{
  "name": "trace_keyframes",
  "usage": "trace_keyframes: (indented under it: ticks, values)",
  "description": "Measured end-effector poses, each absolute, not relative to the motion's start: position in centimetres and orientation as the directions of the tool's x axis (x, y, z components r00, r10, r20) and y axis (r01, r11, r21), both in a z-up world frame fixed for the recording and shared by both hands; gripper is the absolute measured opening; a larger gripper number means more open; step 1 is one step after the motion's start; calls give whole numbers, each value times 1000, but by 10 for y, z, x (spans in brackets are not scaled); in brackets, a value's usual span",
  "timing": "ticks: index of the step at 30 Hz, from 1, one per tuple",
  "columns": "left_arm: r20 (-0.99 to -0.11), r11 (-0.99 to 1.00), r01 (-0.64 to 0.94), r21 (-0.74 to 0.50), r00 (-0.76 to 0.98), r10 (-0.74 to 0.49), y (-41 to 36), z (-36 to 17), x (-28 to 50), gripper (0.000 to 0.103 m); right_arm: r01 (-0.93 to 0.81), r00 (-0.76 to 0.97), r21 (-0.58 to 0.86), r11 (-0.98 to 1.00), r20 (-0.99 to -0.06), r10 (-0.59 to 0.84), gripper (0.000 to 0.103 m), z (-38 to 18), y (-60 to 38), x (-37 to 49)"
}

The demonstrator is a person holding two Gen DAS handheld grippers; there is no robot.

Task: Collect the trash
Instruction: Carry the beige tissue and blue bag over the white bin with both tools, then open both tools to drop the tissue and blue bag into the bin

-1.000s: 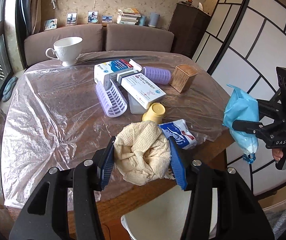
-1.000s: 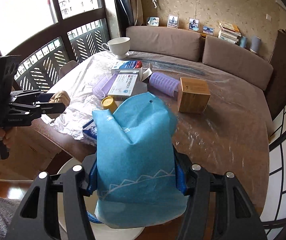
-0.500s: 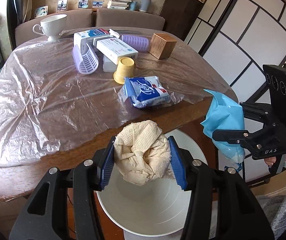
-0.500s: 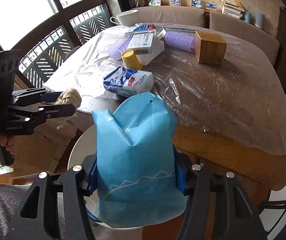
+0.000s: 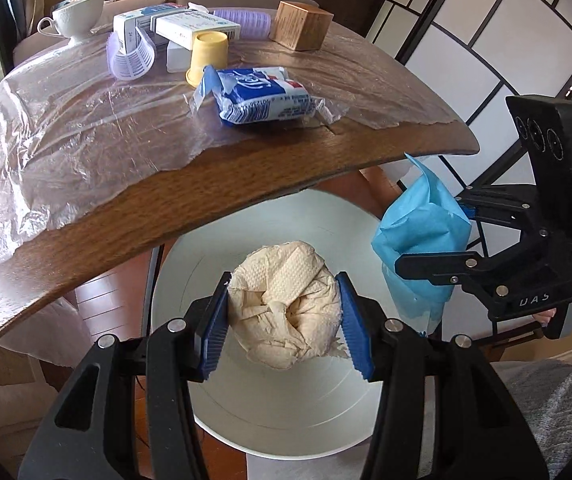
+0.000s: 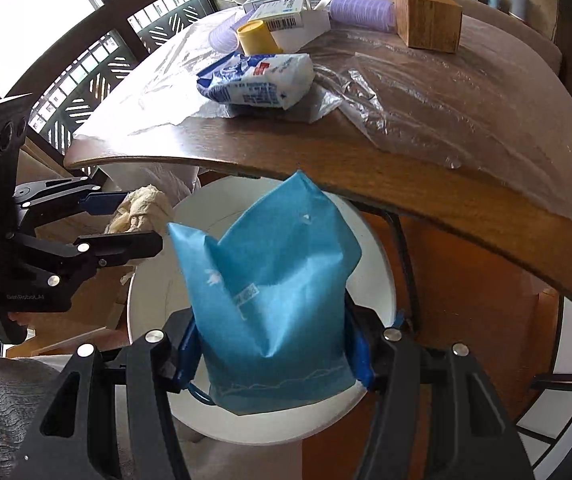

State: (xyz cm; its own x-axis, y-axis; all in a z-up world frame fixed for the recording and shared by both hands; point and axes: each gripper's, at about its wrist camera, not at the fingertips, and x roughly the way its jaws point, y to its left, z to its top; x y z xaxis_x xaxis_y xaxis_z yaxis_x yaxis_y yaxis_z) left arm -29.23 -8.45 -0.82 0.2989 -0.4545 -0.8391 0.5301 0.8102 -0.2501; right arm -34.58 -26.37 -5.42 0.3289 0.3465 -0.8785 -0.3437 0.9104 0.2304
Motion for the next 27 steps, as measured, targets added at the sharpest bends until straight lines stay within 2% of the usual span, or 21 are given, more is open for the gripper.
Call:
trace_keyframes:
  ticks: [27]
  values:
    - [-899,832,529,-169,264,-351,-96,-60,-296,52,-273,254,257,927,-910,327,57,-105,-261,-343]
